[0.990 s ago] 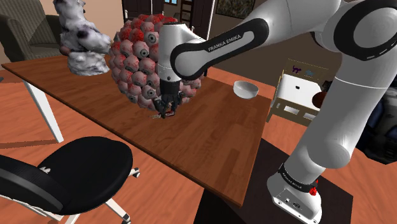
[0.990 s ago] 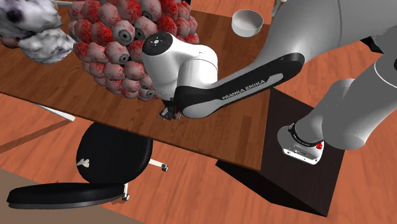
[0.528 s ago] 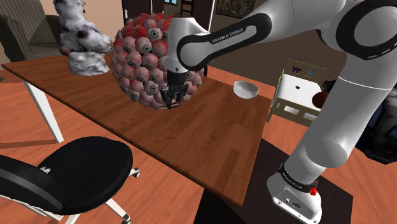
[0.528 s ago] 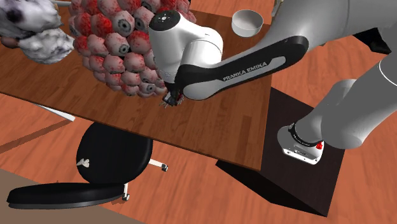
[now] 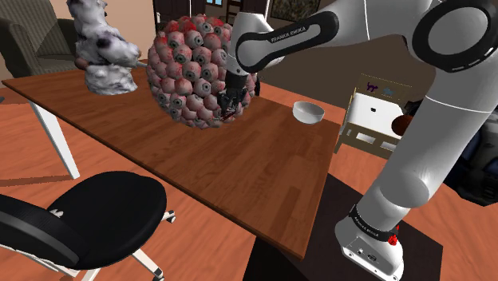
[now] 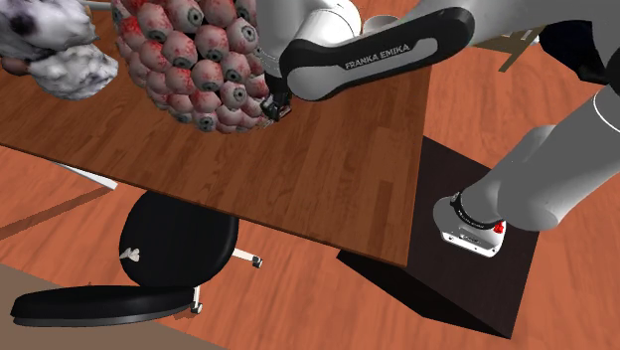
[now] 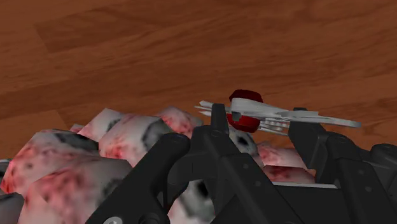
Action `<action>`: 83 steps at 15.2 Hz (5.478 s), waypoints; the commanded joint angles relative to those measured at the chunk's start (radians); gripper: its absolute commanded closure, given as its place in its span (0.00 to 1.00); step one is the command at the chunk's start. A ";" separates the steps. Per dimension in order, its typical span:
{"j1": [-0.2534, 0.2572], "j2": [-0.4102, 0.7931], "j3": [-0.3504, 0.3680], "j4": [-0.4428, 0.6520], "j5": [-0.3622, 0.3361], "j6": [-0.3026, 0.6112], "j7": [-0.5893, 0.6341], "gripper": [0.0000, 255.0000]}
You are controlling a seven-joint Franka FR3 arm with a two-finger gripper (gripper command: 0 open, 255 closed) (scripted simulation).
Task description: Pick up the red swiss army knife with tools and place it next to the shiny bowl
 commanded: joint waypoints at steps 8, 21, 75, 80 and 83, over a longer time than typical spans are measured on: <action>-0.112 0.113 -0.099 0.084 0.006 -0.099 -0.207 1.00; -0.254 0.352 -0.196 0.438 0.017 -0.213 -0.456 1.00; -0.298 0.332 -0.291 0.171 -0.075 -0.087 -0.320 1.00; -0.298 0.297 -0.291 0.190 -0.073 -0.142 -0.326 1.00; -0.297 0.278 -0.291 0.205 -0.072 -0.175 -0.329 1.00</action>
